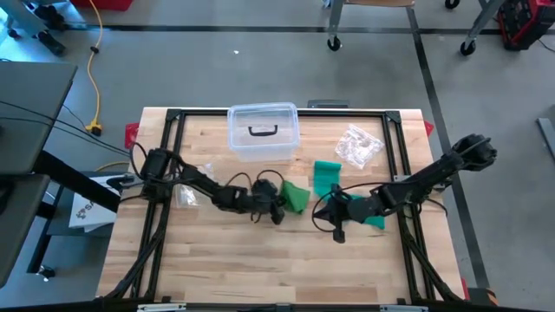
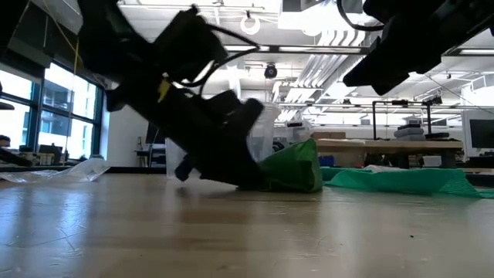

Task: Roll bandage
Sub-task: Roll the green bandage

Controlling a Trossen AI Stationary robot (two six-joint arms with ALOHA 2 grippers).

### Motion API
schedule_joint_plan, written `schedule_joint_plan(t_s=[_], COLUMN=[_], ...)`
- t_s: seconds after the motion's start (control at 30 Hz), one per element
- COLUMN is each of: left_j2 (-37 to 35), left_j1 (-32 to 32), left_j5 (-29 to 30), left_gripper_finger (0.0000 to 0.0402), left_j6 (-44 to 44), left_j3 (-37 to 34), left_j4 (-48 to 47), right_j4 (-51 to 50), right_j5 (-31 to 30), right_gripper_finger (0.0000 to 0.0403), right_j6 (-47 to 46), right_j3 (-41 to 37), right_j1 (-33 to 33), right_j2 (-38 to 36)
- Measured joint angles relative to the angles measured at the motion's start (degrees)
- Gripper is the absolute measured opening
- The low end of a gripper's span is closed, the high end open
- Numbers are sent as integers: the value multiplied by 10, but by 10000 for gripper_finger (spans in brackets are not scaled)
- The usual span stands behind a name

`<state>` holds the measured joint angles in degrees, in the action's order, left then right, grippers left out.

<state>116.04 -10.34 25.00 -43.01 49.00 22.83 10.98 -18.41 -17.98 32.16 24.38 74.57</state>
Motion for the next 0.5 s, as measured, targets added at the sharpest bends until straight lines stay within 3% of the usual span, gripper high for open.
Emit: schedule_joint_plan(t_s=[0.23, 0.5], left_j2=[-26, -40], left_j1=[-17, -88], left_j5=[19, 94], left_gripper_finger=[6, 1], left_j6=[61, 81], left_j3=[65, 180], left_j4=[-177, -456], right_j4=[9, 9], right_j5=[43, 53], right_gripper_finger=[0, 0], right_j6=[4, 34], right_j3=[0, 20], right_j1=[0, 29], right_j2=[0, 0])
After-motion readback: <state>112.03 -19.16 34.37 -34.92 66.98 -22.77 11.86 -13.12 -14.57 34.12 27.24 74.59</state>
